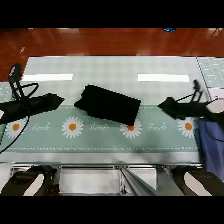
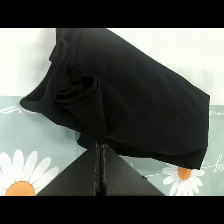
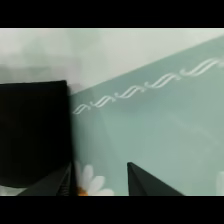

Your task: Fold the shirts.

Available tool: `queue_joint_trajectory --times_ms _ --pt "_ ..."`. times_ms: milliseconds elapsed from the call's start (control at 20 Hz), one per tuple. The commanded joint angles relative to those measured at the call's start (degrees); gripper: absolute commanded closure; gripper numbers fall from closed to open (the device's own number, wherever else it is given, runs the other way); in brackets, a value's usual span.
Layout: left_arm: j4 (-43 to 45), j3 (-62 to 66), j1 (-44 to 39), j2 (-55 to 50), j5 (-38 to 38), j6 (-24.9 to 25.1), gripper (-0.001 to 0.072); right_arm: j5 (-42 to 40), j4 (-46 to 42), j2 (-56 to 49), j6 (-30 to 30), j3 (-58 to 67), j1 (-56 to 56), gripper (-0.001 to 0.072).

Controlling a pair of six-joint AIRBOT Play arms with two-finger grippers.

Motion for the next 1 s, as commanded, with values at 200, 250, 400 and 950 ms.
queue_joint_trajectory --times_ms 200,250,400,950 --pt "-0.2 0.0 -1.2 -1.4 -0.3 0.0 0.0687 -8.3 28.3 -17.1 -15.7 -2.6 11.3 0.0292" --pt "-0.2 0.0 -1.2 -1.5 -0.3 0.0 0.0687 -7.0 28.8 -19.5 -16.8 -0.9 11.8 0.0292" --pt "-0.2 0.0 -1.2 -1.9 -0.3 0.0 0.0687 -4.7 28.9 -24.2 -17.5 4.0 13.4 0.0292" --pt "-0.2 0.0 -1.2 -1.9 -0.2 0.0 0.0687 3.7 28.5 -30.3 -21.2 23.6 21.5 0.0687"
